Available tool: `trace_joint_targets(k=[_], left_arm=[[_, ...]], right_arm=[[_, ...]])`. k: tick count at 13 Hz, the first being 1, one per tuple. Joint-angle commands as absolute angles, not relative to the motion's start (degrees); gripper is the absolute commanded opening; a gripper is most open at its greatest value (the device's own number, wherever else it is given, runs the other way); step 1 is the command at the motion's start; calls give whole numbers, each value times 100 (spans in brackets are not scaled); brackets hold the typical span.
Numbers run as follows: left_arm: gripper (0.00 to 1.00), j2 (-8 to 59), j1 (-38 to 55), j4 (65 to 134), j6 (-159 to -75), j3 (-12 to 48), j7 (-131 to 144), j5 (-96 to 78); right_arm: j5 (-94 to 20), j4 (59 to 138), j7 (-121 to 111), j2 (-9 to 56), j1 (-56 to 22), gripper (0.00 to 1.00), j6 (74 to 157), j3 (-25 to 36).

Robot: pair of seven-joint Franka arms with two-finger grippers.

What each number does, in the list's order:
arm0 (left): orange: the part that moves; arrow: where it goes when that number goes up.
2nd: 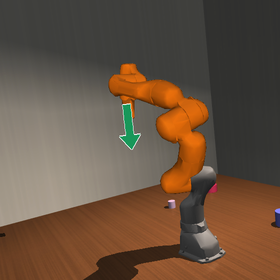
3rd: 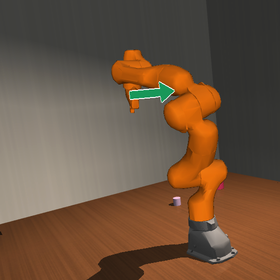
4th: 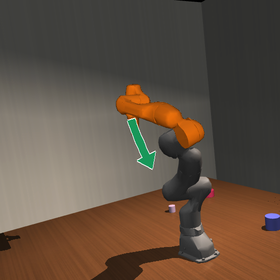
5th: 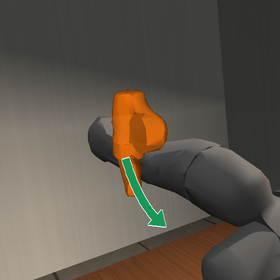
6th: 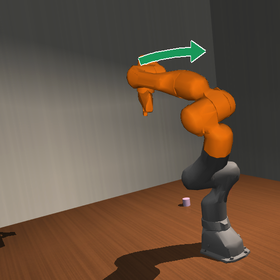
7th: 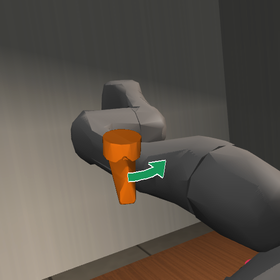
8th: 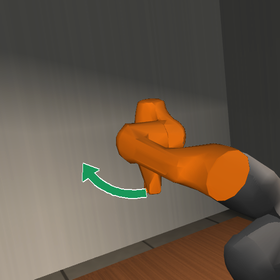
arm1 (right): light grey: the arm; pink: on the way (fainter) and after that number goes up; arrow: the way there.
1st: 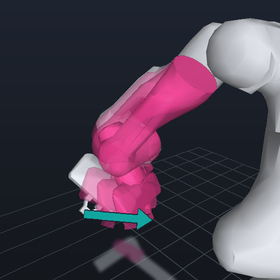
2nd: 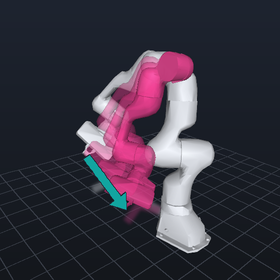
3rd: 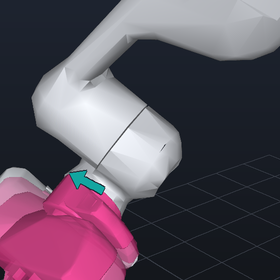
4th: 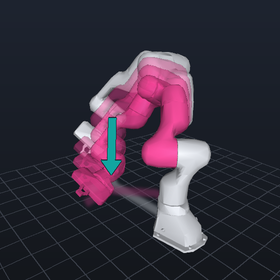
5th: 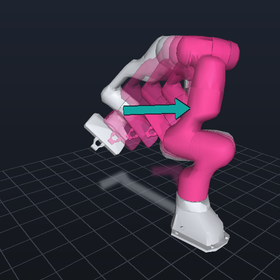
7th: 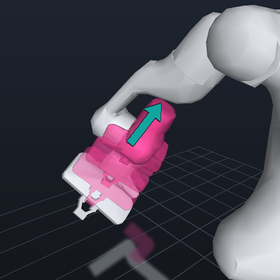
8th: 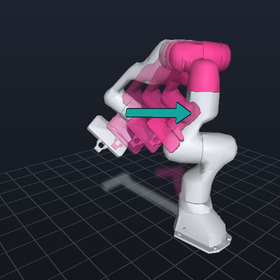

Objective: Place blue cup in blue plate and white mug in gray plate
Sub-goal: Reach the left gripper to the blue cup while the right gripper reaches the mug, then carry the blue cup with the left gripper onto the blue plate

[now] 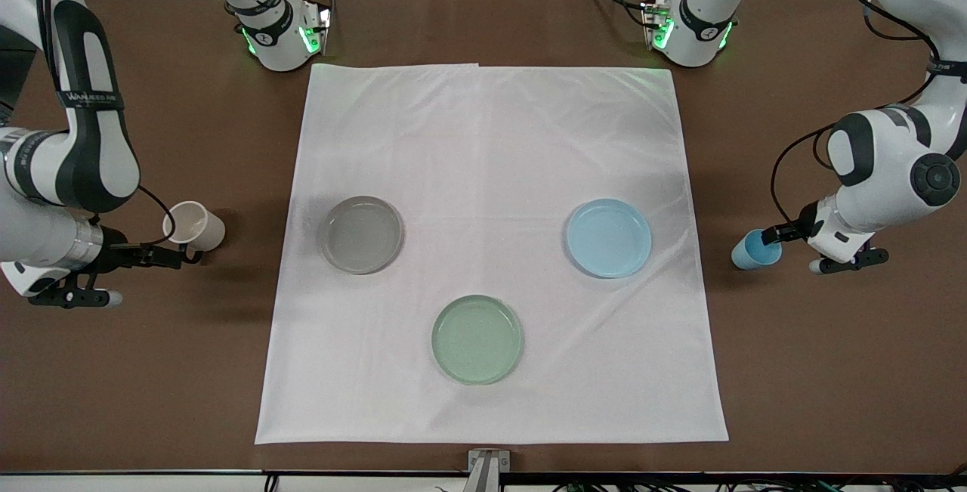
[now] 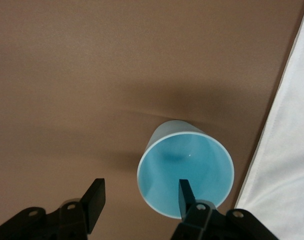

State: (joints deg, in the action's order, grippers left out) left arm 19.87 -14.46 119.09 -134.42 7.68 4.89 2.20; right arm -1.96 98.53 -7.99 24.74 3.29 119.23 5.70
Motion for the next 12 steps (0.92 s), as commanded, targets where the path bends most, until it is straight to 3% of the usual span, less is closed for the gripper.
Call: trace_joint_targets(k=[1, 3, 4, 9, 12], left_arm=[[42, 2161, -1459, 11804, -13500, 800, 580, 343], [9, 2197, -1415, 11760, -13500, 809, 597, 334], [2, 2241, -1424, 11751, -13500, 809, 641, 273], [0, 1786, -1406, 11716, -13465, 1211, 781, 255], [0, 1678, -1389, 11716, -13316, 2045, 2139, 264]], right_arm=[[-141, 9888, -949, 2715, 492, 100, 12234, 510], [-141, 10158, -1290, 2812, 623, 100, 12740, 510], [-149, 10412, -1475, 2812, 676, 100, 13144, 510], [-193, 11135, -1521, 2821, 686, 97, 13834, 492], [-211, 11267, -1521, 2821, 677, 81, 13825, 483]])
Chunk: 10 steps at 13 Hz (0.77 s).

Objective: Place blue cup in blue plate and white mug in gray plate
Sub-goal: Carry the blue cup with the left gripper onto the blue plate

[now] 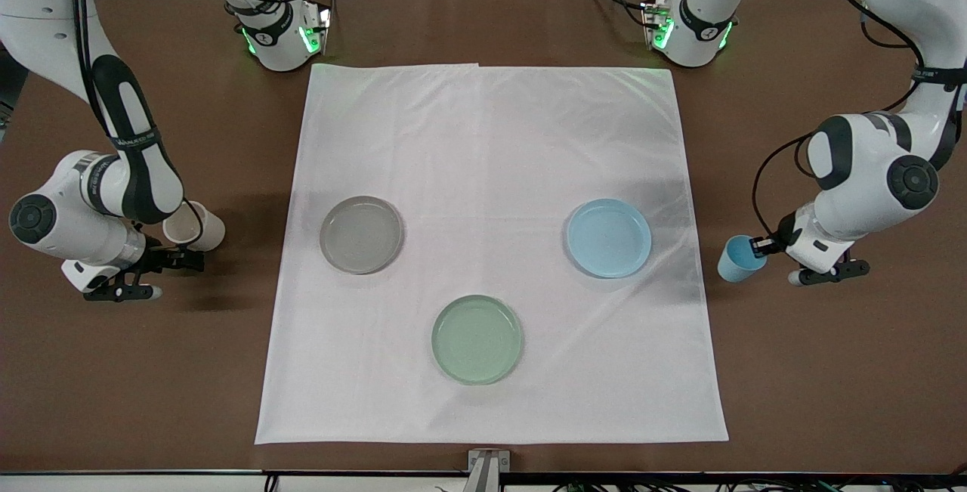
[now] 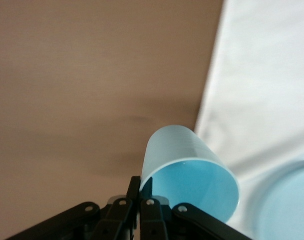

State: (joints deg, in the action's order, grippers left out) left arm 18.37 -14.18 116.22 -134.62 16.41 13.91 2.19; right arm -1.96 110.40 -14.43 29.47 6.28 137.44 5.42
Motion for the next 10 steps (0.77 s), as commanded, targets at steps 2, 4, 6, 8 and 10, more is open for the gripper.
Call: trace_joint_targets(k=[2, 4, 6, 8, 10], left_arm=[[0, 1819, -1223, 11707, -13263, 2345, 3037, 264], [0, 1872, -776, 11707, -13263, 2373, 3863, 264], [1, 1959, -336, 11707, -13263, 2364, 4480, 290], [1, 2100, -54, 11698, -13298, 2364, 4797, 316], [7, 2311, 53, 11681, -13350, 2364, 4895, 325]], right_arm=[[-211, 11303, -1529, 2821, 685, 68, 13799, 483], [-211, 11338, -1590, 2813, 694, 57, 13781, 492], [-211, 11338, -1626, 2812, 703, 49, 13781, 483], [-211, 11338, -1626, 2812, 703, 43, 13781, 483], [-211, 11347, -1652, 2812, 721, 39, 13772, 483]])
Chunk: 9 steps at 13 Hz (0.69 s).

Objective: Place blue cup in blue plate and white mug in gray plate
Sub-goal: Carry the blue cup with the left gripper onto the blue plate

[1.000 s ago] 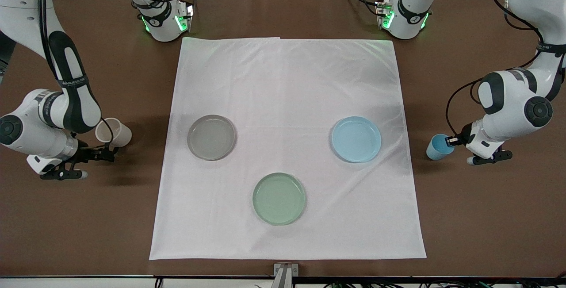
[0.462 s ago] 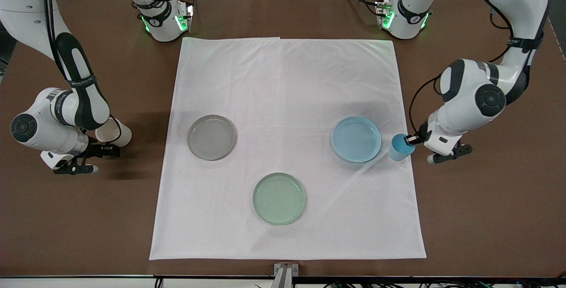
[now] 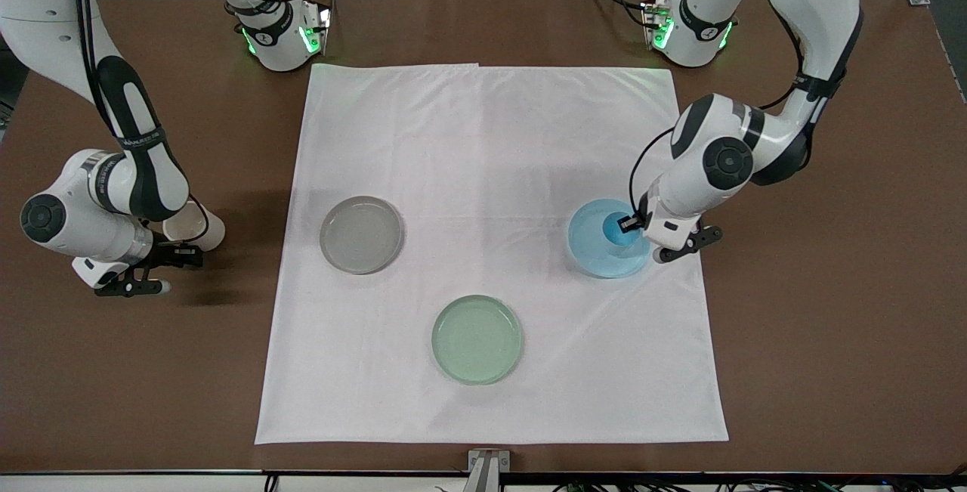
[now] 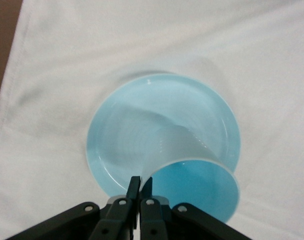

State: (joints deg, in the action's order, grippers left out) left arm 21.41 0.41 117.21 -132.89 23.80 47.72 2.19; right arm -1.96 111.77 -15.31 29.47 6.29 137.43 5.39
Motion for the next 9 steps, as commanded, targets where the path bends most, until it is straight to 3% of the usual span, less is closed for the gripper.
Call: trace_joint_targets(k=[1, 2, 3, 4, 6, 7, 9], left_arm=[[13, 2338, 61, 11681, -13351, 2364, 4896, 325], [19, 2364, 53, 11681, -13351, 2364, 4896, 334], [35, 2356, 35, 11681, -13351, 2356, 4878, 334], [60, 2355, -8, 11611, -13342, 2347, 4895, 334], [89, 2076, -61, 11365, -13062, 2312, 4800, 404], [100, 1865, -105, 11129, -12808, 2294, 4686, 570], [100, 1811, -307, 10166, -11845, 2303, 4536, 642]], right_arm=[[-211, 11373, -1652, 2812, 729, 37, 13772, 483], [-211, 11382, -1652, 2812, 729, 34, 13764, 483], [-211, 11382, -1652, 2812, 729, 31, 13772, 483], [-211, 11373, -1661, 2812, 729, 26, 13764, 483], [-211, 11364, -1740, 2812, 712, 16, 13729, 483], [-211, 11329, -1766, 2812, 712, 12, 13615, 483], [-211, 11303, -1767, 2778, 677, 5, 13527, 483]])
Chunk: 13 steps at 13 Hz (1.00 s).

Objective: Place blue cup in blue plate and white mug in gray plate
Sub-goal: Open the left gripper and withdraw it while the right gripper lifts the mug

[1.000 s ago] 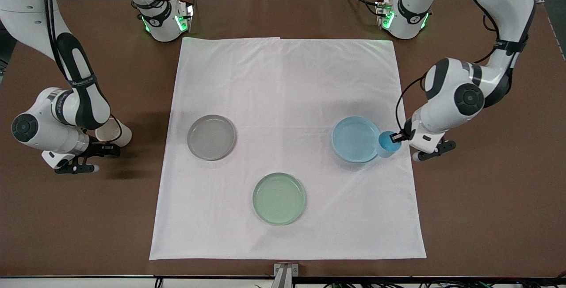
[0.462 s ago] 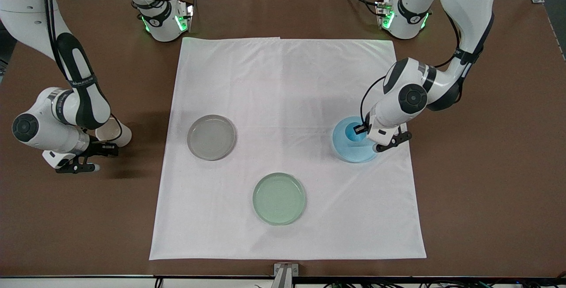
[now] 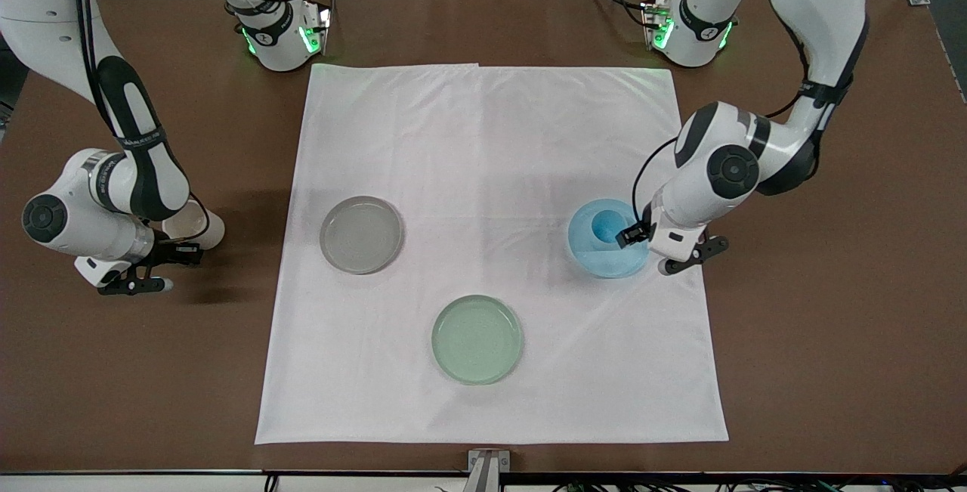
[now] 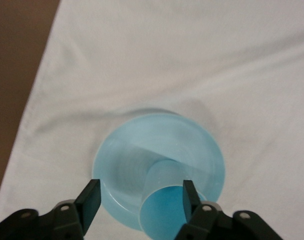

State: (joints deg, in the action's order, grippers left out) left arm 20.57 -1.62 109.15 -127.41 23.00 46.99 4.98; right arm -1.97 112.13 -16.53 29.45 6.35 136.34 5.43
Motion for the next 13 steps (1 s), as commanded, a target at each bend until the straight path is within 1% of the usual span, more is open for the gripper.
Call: trace_joint_targets(k=[1, 2, 4, 5, 6, 9, 11, 13], left_arm=[[100, 1819, -316, 9629, -11291, 2294, 4379, 650], [100, 1819, -316, 9163, -10772, 2277, 4220, 668], [100, 1819, -456, 8379, -10014, 2224, 3703, 834], [100, 1811, -501, 8150, -9741, 2224, 3326, 948], [100, 1811, -553, 7965, -9442, 2206, 2939, 1071], [100, 1548, -1158, 7919, -9290, 2206, 1876, 1134], [100, 1285, -1396, 7919, -9168, 2206, 1566, 1116], [100, 1030, -1459, 7919, -8975, 2197, 1354, 1099]], right_arm=[[-211, 11251, -1758, 2708, 625, 5, 13405, 466], [-211, 11102, -1723, 2577, 520, 4, 13177, 466], [-220, 10620, -1583, 2391, 195, 3, 12327, 466], [-220, 10339, -1251, 2373, -33, 3, 11861, 466], [-220, 10162, -874, 2373, -314, 3, 11656, 466], [-403, 10107, 190, 2417, -1192, 3, 11759, 466], [-580, 10116, 858, 2452, -1808, 3, 12074, 475], [-580, 10116, 1413, 2697, -2213, 3, 12444, 475]])
